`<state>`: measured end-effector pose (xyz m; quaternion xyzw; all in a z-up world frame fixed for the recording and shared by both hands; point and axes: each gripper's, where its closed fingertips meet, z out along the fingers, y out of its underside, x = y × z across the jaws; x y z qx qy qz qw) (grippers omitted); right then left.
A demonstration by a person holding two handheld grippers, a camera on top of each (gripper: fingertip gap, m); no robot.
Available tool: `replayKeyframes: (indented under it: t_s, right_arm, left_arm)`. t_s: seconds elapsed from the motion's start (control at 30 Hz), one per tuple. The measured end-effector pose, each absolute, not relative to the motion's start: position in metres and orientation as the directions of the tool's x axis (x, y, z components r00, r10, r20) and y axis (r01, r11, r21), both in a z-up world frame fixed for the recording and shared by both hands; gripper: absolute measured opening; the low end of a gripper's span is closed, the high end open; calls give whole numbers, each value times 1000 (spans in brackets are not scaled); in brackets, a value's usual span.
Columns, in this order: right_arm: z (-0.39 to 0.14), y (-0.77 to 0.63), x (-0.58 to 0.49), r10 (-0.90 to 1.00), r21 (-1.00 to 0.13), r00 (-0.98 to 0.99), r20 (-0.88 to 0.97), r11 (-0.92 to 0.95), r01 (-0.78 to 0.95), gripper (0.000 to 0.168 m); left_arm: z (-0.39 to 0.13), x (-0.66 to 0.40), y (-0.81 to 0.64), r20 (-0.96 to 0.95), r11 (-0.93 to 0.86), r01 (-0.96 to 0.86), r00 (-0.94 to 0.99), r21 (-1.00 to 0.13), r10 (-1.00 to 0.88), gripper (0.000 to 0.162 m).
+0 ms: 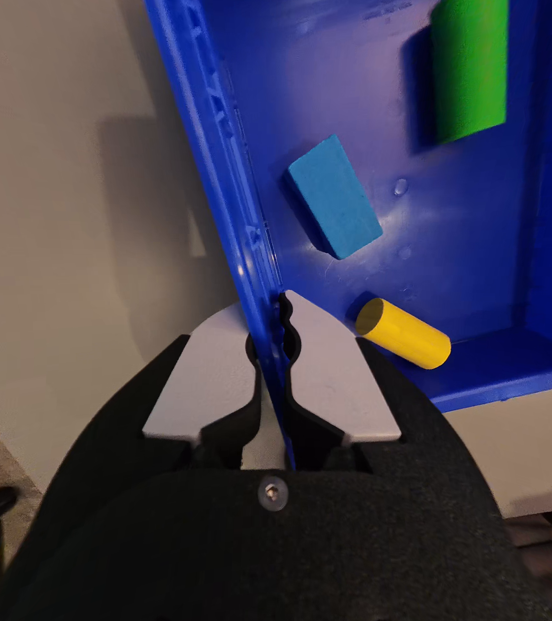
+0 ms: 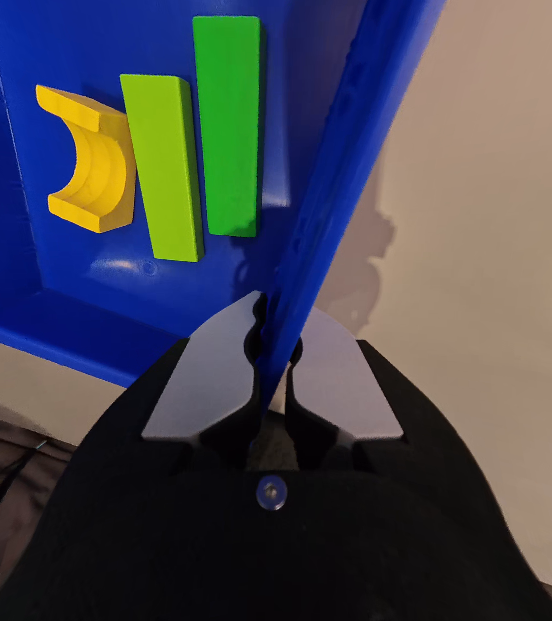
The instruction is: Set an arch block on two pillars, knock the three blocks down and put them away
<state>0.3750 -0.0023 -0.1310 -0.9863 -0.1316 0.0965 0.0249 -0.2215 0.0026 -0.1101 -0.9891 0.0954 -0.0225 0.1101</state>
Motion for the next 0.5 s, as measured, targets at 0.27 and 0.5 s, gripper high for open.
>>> replayKeyframes:
  t_s: [0.27, 0.5]
  right_arm:
    - [-133, -17, 303, 398, -14, 891, -218, -914, 405, 15]
    - [-141, 2, 299, 370, -48, 910, -187, -929, 368, 16]
  left_arm:
    - [-117, -145, -7, -91, -904, -408, 912, -125, -399, 27]
    - [-118, -111, -14, -81, -862, -492, 871, -126, -485, 35]
